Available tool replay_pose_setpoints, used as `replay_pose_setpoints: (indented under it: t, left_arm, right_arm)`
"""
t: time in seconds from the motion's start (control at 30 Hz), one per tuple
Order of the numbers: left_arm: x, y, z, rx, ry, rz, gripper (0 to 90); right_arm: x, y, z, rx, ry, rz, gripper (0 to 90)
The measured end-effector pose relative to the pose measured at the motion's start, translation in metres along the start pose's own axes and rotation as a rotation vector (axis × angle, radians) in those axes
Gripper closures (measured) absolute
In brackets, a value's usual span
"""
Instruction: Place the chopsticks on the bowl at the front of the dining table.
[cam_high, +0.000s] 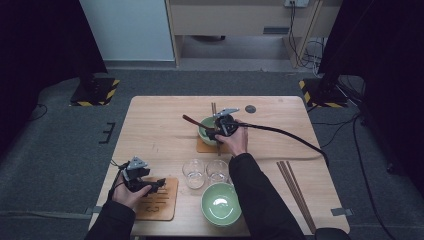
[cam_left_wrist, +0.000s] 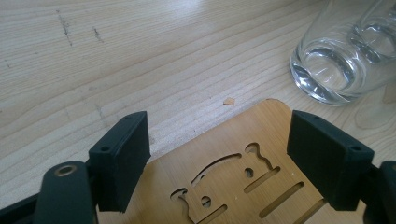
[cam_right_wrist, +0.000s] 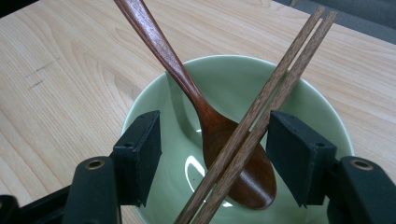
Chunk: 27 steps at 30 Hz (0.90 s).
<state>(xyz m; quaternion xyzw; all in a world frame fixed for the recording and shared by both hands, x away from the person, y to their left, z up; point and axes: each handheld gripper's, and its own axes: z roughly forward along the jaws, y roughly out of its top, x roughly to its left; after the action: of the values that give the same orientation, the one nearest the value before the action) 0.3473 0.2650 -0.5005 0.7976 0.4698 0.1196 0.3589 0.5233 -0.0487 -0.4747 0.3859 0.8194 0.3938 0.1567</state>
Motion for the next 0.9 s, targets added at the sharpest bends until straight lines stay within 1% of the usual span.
replay_pose_setpoints:
  t: [0.23, 0.4, 0.5, 0.63, 0.83, 0.9]
  left_arm:
    - [0.0, 0.0, 0.0, 0.001, 0.0, 0.001, 20.9]
    - [0.0, 0.0, 0.0, 0.001, 0.0, 0.001, 21.0]
    - [0.0, 0.0, 0.0, 0.001, 0.0, 0.0, 21.0]
    - [-0.001, 0.0, 0.0, -0.001, 0.0, -0.001, 21.0]
    - [-0.001, 0.0, 0.0, 0.001, 0.001, 0.002, 20.9]
    - [-0.001, 0.0, 0.0, 0.003, 0.001, 0.003, 20.9]
  right_arm:
    - [0.001, 0.0, -0.001, -0.007, 0.012, 0.008, 35.8]
    - [-0.001, 0.002, -0.007, -0.018, 0.005, 0.002, 35.8]
    - [-0.003, 0.004, -0.014, -0.02, -0.008, -0.022, 35.6]
    - [-0.006, 0.006, -0.025, -0.01, -0.017, -0.067, 31.3]
    - [-0.004, 0.001, -0.042, 0.008, -0.008, -0.125, 27.2]
    - [-0.003, -0.002, -0.047, 0.011, 0.001, -0.135, 26.9]
